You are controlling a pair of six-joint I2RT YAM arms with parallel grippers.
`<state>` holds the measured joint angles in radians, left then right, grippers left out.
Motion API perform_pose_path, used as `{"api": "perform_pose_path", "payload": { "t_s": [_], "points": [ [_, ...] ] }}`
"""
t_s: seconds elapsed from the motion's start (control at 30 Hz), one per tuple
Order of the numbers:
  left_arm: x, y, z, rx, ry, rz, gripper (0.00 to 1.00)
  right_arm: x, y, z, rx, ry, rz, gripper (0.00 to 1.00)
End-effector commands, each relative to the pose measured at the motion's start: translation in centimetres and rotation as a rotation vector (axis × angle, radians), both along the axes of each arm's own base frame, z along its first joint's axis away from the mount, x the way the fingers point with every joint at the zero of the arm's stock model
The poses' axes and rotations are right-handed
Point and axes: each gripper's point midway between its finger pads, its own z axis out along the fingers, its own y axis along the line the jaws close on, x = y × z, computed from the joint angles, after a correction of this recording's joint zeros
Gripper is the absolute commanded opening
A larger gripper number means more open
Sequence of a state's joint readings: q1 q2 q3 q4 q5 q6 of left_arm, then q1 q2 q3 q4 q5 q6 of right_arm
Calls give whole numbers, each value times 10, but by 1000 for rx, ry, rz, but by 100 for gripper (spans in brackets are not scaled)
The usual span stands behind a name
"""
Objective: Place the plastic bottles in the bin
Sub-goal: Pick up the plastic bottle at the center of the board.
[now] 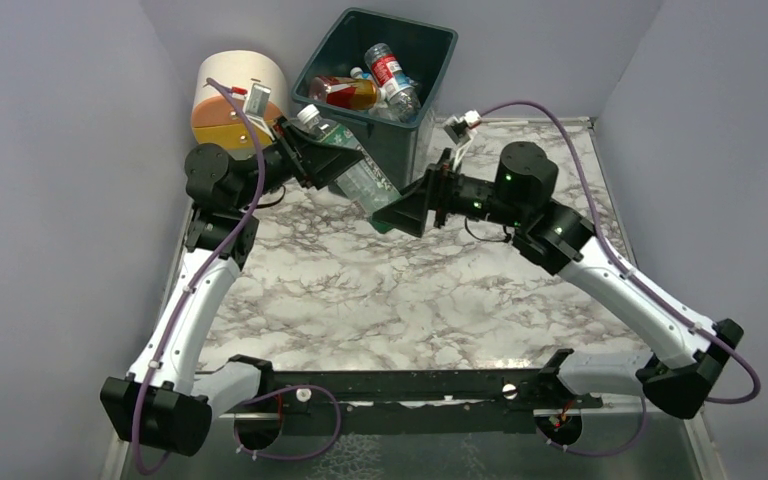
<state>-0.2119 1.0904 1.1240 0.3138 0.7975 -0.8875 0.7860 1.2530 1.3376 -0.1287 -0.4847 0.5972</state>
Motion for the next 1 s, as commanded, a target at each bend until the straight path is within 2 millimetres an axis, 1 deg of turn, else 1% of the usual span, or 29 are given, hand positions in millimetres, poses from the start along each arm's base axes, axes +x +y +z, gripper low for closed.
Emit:
{"api": "perform_pose_path", "payload": {
  "t_s": [0.0,0.07,0.2,0.27,0.33,0.43,0.6,0.77,0.83,0.87,0.97],
  "points": [
    [11,4,20,-2,-88,48,58,-12,-32,4,-50,-40,-90,99],
    [16,4,27,-4,-103,53,58,-17,-42,1,-60,-36,-106,99],
    [28,2,48,-6,-152,64,59,-25,-56,-17,-88,-13,-132,99],
    [39,2,57,-7,-175,81,61,-27,-61,-27,-104,2,-143,99],
    [48,2,71,-16,-210,99,62,-30,-63,-39,-115,25,-145,99],
    [65,2,86,-23,-256,127,62,-34,-66,-48,-111,46,-144,99],
    [105,1,101,-46,-303,191,62,-39,-66,-60,-110,81,-133,99],
    [152,1,106,-80,-326,256,63,-40,-67,-67,-112,95,-134,99],
    [175,-1,105,-87,-327,274,63,-42,-68,-69,-111,98,-132,99],
    [190,-3,100,-89,-320,283,63,-43,-69,-70,-112,102,-133,99],
    [226,-7,92,-98,-313,297,63,-44,-72,-73,-113,109,-137,99]
  ]
}}
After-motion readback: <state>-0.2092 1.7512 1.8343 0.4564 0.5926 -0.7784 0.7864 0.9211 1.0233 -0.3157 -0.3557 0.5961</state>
